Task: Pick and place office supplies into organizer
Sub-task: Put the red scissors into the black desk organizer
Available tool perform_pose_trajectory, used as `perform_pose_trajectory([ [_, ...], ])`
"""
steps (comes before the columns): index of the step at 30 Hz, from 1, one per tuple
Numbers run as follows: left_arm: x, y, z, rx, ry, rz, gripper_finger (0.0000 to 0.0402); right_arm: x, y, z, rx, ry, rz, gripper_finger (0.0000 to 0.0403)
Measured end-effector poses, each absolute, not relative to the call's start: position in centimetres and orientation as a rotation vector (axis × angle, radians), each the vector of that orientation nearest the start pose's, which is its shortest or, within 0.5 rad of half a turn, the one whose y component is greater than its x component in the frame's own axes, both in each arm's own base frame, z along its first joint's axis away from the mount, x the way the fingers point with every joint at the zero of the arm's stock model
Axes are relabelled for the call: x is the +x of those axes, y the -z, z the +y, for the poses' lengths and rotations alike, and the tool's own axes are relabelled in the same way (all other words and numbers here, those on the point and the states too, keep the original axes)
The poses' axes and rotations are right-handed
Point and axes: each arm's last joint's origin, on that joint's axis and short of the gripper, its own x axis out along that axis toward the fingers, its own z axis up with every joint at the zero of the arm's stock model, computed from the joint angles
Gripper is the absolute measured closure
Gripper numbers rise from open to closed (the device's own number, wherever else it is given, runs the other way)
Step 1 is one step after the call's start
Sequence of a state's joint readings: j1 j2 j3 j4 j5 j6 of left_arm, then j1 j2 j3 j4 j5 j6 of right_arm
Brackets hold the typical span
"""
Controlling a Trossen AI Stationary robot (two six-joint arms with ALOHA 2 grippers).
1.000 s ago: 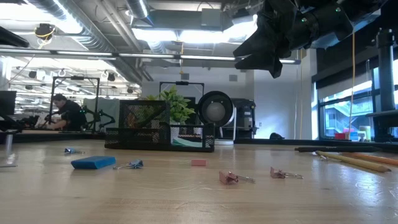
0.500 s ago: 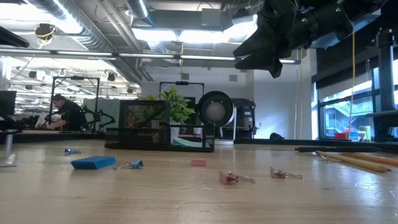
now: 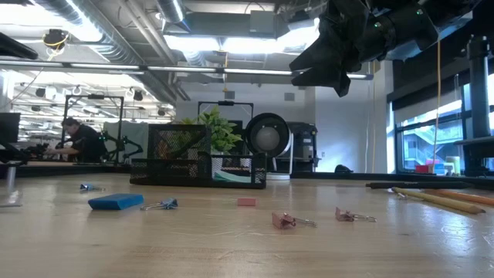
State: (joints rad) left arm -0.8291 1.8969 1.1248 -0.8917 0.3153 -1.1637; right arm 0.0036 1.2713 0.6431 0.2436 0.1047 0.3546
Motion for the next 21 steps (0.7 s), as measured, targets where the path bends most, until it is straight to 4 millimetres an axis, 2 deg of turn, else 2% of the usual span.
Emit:
perform_pose_trajectory([
  [17, 20.47, -13.17, -23.68, -0.352, -0.191, 1.868, 0.0313, 26.51, -22.40, -0.21, 0.329, 0.167, 0.362, 0.0214],
  [21, 20.35, -13.95, -23.48, -0.353, -0.180, 1.850, 0.0313, 26.51, -22.40, -0.21, 0.329, 0.167, 0.362, 0.0215],
])
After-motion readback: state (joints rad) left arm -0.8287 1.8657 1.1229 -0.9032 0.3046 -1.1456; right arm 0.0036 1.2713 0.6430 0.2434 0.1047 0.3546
